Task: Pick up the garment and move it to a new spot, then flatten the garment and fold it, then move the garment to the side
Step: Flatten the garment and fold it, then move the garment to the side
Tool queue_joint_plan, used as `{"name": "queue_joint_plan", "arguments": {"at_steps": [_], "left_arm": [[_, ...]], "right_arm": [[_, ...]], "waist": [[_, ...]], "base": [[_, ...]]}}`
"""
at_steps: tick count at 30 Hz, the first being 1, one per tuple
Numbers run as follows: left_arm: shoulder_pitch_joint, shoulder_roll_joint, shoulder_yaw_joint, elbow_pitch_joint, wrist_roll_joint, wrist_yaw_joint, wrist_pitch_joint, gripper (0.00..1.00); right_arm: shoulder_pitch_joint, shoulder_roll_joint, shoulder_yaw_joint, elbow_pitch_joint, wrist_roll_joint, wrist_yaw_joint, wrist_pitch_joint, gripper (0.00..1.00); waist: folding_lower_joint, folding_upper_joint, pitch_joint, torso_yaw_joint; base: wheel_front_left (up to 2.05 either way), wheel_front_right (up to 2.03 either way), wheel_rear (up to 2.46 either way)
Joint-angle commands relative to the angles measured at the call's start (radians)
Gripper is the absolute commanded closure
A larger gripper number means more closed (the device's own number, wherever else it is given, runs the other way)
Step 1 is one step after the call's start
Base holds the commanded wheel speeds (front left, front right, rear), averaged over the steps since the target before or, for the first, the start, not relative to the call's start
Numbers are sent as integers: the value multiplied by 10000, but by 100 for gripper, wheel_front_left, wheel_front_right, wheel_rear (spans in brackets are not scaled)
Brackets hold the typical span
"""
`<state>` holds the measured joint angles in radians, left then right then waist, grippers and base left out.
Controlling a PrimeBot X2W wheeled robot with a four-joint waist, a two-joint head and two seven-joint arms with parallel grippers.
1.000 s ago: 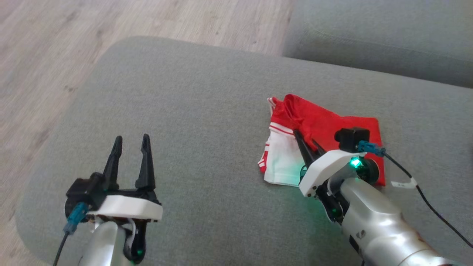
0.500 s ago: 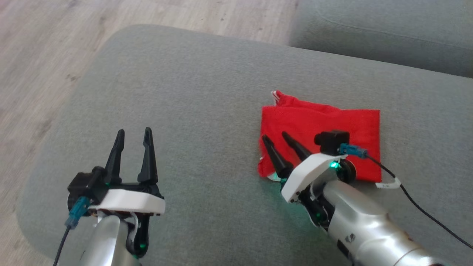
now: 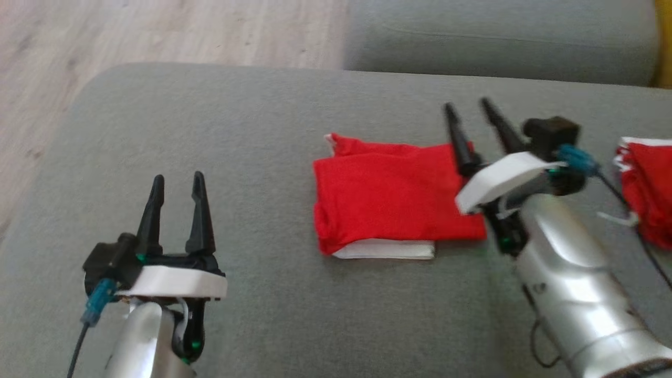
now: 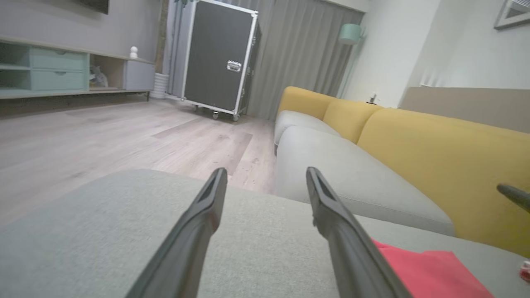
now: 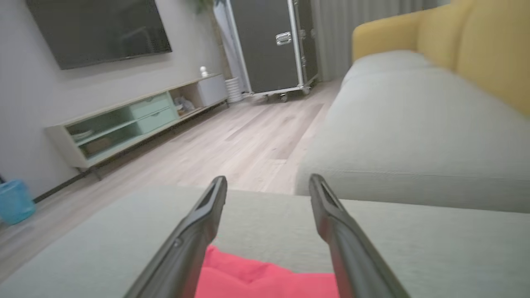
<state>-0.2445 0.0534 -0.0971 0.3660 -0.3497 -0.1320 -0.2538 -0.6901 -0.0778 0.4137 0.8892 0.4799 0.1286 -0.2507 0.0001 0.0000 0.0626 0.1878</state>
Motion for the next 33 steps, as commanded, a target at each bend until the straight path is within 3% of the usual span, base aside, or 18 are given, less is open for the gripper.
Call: {"name": "queue_joint_plan", "arguments": {"at_steps": [1,8,12,21,33], "left_arm": [[-225,170,248,-401,365,14,-80,0],[-67,74,591,-465,591,22,-80,0],[111,27,674,-502,628,18,-80,0],[497,-21,773,-709,848,15,-80,0],[539,-30,698,-754,840,14,-80,0]], "right_arm": [[317,-71,-680,-733,-874,21,-109,0],[1775,-124,-3066,-2447,-3142,21,-110,0],[2663,75,-3728,-3441,-3715,21,-110,0],[4316,269,-3948,-4849,-3939,21,-110,0],[4579,274,-3831,-5086,-3582,21,-110,0]], "waist": [[-1,0,-129,-441],[-1,0,-234,-1015],[-1,0,-245,-1327],[-1,0,-205,-1686],[-1,0,-235,-1605]], "base": [[0,0,0],[0,0,0],[0,0,0],[0,0,0],[0,0,0]]}}
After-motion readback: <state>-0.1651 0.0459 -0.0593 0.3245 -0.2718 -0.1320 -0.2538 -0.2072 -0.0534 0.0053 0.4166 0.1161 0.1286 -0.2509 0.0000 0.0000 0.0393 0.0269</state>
